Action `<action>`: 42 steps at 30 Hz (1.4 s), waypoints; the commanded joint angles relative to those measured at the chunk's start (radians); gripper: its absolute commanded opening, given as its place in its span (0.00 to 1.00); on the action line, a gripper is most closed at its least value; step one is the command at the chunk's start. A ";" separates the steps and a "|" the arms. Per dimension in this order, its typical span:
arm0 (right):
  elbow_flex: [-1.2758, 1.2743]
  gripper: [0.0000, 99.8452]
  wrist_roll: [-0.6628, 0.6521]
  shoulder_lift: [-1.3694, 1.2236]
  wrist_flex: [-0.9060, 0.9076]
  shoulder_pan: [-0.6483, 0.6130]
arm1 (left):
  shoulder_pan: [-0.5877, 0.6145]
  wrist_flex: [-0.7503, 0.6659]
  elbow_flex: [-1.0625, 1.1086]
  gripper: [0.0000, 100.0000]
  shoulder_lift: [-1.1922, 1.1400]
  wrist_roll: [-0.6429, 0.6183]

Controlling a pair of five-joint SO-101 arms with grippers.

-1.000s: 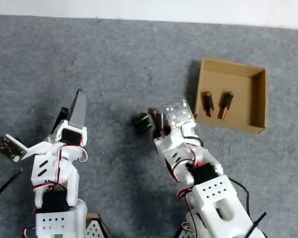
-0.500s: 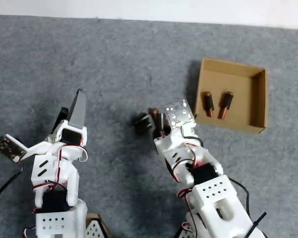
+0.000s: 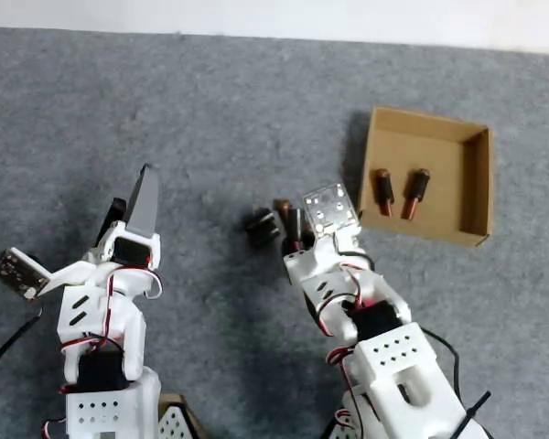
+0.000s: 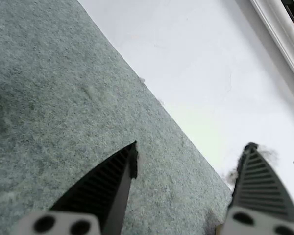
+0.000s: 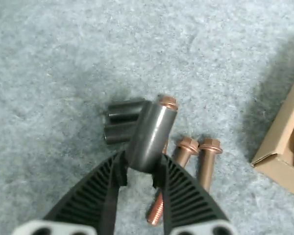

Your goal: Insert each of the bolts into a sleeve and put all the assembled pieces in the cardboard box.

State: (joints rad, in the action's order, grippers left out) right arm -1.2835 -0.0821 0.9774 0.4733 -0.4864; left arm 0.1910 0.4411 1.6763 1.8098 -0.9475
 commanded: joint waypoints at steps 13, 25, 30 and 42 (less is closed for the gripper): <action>0.018 0.01 -0.239 0.016 0.183 -0.266 | 0.005 -0.002 0.021 0.31 0.015 -0.008; 0.099 0.01 -0.242 -0.260 0.254 -0.274 | 0.005 -0.002 0.021 0.31 0.015 -0.008; 0.197 0.01 -0.242 -0.487 0.254 -0.274 | 0.005 -0.002 0.021 0.31 0.015 -0.008; 0.384 0.01 -0.321 -0.878 0.282 -0.274 | 0.005 -0.003 0.021 0.31 0.015 -0.008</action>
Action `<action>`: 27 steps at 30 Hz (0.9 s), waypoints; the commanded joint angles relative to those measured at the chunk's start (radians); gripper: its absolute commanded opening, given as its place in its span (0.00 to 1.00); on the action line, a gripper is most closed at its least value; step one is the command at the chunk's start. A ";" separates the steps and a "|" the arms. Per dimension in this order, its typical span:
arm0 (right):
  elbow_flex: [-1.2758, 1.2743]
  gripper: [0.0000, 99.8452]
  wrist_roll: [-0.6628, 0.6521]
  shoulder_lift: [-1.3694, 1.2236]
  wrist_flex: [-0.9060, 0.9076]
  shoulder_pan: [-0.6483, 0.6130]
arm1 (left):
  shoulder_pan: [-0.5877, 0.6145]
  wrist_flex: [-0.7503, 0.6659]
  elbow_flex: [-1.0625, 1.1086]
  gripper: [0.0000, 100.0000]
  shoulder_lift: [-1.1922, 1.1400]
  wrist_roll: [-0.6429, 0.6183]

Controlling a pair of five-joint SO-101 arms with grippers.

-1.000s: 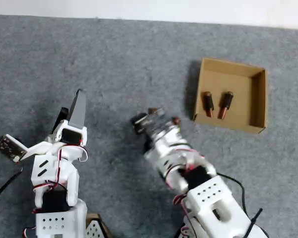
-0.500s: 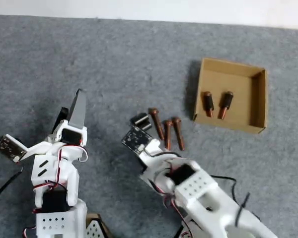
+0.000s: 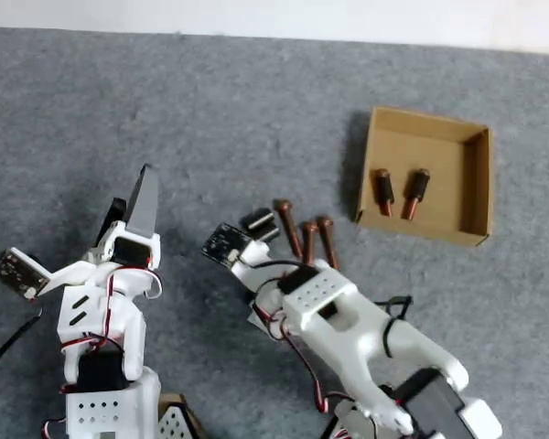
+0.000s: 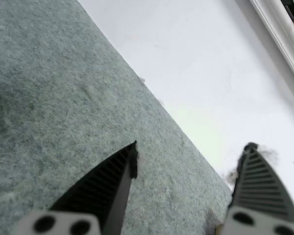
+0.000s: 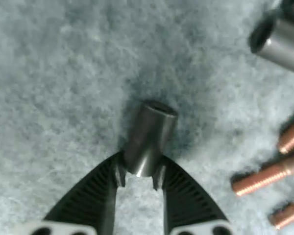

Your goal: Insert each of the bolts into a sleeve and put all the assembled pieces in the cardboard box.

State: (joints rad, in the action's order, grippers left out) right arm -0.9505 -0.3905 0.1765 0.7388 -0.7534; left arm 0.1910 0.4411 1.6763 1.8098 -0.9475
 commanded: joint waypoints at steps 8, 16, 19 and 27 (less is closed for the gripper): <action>0.102 0.01 -0.012 -0.088 0.062 -0.007 | 0.005 -0.003 0.021 0.31 0.015 -0.008; 0.104 0.07 -0.012 -0.085 0.064 -0.007 | 0.005 -0.003 0.021 0.31 0.015 -0.008; 0.102 0.12 -0.011 -0.082 0.064 -0.007 | 0.005 -0.003 0.021 0.31 0.015 -0.008; 0.104 0.12 -0.011 -0.082 0.059 -0.007 | 0.005 -0.005 0.021 0.31 0.015 -0.008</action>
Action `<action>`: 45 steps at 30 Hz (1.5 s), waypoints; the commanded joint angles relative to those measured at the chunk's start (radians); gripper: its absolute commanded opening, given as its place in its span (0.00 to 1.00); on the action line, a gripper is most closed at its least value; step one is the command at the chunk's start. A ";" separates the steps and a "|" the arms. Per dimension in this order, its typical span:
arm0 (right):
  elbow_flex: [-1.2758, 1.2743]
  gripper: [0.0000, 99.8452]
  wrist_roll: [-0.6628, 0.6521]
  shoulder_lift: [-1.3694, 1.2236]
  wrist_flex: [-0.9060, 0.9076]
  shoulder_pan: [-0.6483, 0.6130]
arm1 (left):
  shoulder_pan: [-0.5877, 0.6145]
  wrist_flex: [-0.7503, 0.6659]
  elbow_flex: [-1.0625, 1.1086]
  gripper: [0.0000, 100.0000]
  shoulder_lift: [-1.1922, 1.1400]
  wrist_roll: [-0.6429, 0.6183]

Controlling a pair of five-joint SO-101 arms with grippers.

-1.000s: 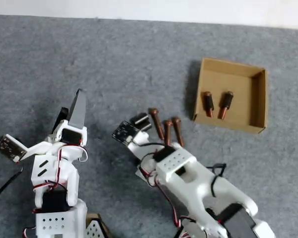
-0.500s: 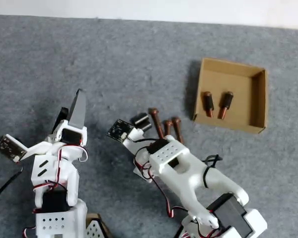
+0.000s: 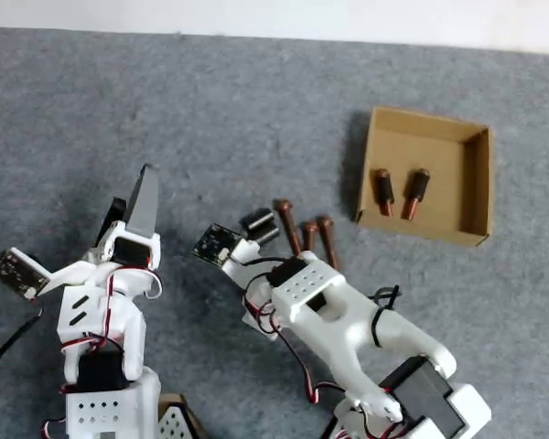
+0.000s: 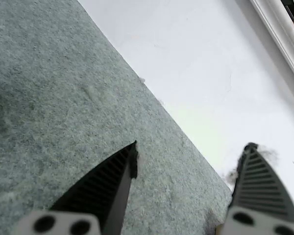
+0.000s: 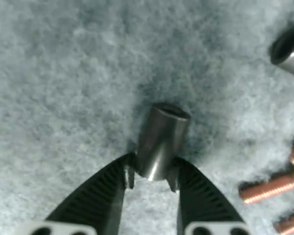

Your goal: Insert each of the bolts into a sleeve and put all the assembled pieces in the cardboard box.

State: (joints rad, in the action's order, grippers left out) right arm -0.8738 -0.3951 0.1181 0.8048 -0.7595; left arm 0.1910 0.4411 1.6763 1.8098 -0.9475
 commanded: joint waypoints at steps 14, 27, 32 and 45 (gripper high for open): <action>0.019 0.12 -0.006 -0.031 -0.219 -0.002 | 0.005 -0.006 0.021 0.31 0.015 -0.008; 0.021 0.12 -0.006 -0.021 -0.188 -0.007 | 0.005 -0.006 0.021 0.31 0.015 -0.008; 0.024 0.12 -0.012 -0.022 -0.004 -0.005 | 0.005 -0.006 0.021 0.31 0.015 -0.008; 0.102 0.12 -0.009 -0.019 0.217 -0.005 | 0.005 -0.006 0.021 0.31 0.015 -0.008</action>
State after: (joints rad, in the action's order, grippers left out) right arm -0.7802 -0.3966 0.0875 0.9766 -0.7610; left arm 0.1910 0.4411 1.6763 1.8098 -0.9475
